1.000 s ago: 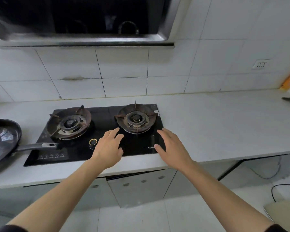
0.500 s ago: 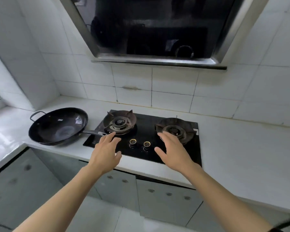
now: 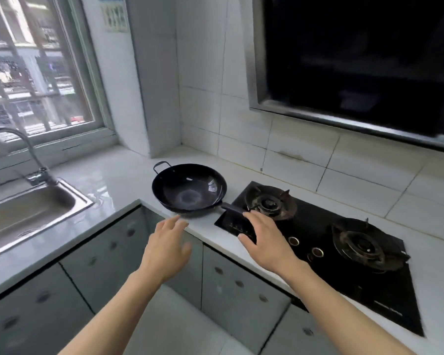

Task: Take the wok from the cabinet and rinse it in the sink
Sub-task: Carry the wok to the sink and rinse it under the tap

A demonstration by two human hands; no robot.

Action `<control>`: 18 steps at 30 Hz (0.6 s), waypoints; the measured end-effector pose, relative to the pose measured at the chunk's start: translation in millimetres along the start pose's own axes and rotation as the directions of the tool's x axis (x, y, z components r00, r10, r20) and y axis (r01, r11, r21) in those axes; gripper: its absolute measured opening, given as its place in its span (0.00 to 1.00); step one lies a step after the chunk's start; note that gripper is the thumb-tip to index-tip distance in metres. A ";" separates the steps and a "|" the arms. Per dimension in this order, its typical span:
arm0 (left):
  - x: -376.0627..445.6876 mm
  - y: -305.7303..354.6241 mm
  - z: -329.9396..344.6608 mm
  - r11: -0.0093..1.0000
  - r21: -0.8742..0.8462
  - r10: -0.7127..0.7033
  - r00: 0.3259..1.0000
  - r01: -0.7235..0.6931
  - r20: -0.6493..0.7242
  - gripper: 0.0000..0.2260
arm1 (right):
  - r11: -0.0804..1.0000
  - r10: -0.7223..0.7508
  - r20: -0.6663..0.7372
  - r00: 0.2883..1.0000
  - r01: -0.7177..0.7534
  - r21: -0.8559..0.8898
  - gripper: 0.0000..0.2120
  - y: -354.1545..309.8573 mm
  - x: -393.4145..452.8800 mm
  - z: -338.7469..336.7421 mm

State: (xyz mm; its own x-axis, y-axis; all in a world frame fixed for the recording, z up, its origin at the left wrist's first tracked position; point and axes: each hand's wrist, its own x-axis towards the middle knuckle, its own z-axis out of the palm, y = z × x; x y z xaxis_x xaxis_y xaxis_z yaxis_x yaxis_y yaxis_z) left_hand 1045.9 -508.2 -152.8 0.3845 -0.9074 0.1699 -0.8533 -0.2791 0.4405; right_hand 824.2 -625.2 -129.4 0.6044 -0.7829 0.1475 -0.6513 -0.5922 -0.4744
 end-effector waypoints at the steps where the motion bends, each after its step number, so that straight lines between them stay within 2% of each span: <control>1: -0.5 -19.6 -7.0 1.000 0.001 -0.018 1.000 0.018 -0.015 0.23 | 1.000 -0.018 0.012 1.000 0.018 -0.002 0.29 -14.7 10.8 12.3; 4: -8.4 -69.7 -24.1 0.994 0.007 -0.105 0.994 0.105 0.025 0.23 | 0.999 -0.053 0.050 0.997 0.052 0.008 0.30 -50.3 30.8 44.9; 7: -5.9 -109.9 -38.5 0.991 0.019 -0.135 0.990 0.134 0.046 0.22 | 0.997 -0.075 0.081 0.994 0.074 0.025 0.29 -73.0 47.7 69.4; 12: 21.0 -152.8 -51.2 0.983 -0.016 -0.184 0.983 0.185 0.006 0.21 | 0.996 -0.079 0.102 0.992 0.075 0.039 0.30 -81.3 94.0 90.5; 18: 77.9 -178.0 -36.9 0.979 0.018 -0.204 0.977 0.203 0.055 0.21 | 0.995 -0.075 0.088 0.993 0.069 0.071 0.29 -68.9 162.3 112.2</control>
State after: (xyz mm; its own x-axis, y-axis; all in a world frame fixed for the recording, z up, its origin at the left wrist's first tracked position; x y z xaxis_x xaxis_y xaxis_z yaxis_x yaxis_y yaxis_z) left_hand 1240.7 -517.6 -185.5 0.5306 -0.8471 0.0277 -0.7636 -0.4636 0.4495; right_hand 1018.7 -690.1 -170.1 0.6897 -0.7162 0.1062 -0.5735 -0.6299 -0.5237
